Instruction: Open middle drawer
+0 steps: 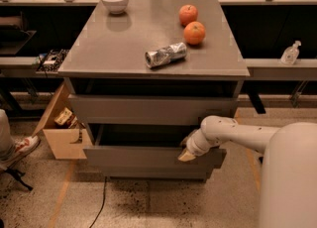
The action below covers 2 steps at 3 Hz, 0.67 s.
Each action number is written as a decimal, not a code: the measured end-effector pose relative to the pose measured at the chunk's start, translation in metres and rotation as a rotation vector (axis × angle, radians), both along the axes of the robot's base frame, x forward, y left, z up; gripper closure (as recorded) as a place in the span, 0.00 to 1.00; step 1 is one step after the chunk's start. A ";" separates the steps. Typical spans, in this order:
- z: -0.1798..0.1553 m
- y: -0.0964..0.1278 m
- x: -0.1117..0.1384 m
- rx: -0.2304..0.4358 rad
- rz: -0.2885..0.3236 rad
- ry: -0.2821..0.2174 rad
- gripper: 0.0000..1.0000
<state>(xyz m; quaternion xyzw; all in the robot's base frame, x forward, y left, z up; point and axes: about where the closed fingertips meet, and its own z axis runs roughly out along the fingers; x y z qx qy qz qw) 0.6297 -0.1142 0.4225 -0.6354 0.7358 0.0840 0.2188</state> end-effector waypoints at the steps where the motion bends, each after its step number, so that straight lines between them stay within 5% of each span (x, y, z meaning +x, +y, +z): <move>1: -0.002 0.001 -0.001 0.001 0.002 0.003 0.84; 2: -0.003 0.002 -0.002 0.001 0.004 0.006 0.61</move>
Offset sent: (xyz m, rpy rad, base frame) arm -0.0009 0.0011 -0.0015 0.0006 0.0027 0.0018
